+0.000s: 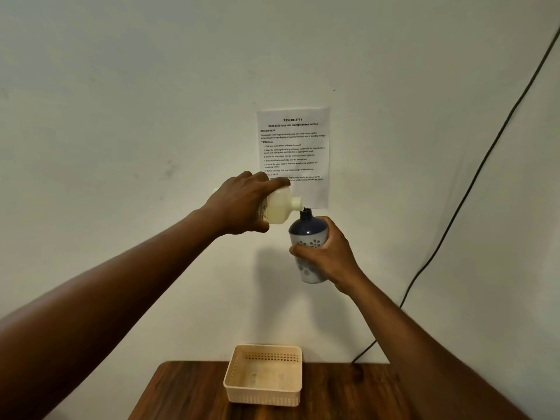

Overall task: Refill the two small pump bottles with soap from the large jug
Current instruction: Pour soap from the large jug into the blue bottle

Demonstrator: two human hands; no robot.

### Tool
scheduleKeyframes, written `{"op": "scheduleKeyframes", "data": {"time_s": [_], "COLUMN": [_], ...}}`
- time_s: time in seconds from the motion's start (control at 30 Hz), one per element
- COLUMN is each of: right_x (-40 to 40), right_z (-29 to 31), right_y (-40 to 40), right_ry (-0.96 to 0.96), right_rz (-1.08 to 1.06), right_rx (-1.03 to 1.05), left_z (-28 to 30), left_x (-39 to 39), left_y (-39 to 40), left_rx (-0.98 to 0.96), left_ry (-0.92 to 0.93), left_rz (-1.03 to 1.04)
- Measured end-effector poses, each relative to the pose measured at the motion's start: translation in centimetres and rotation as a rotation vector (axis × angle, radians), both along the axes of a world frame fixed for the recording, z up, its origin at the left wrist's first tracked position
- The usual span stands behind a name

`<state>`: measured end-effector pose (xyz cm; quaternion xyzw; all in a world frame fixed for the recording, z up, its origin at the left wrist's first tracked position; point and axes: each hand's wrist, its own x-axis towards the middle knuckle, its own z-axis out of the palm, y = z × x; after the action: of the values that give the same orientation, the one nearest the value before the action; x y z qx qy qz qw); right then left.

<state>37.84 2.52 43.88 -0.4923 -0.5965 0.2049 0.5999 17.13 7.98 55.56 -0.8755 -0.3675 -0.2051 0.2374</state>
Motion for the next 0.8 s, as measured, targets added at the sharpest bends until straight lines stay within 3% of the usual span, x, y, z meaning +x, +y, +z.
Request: {"op": "scheduleKeyframes", "data": {"time_s": [0.8], "right_x": [-0.42], "right_z": [0.52], "right_y": [-0.35], "right_ry": [0.001], "right_rz": [-0.014], "right_rx": [-0.003], "left_z": [0.90], "left_x": [-0.17], "left_y": [-0.32], "left_rx": [0.019], "left_ry": [0.024], "left_rz": [0.001]}}
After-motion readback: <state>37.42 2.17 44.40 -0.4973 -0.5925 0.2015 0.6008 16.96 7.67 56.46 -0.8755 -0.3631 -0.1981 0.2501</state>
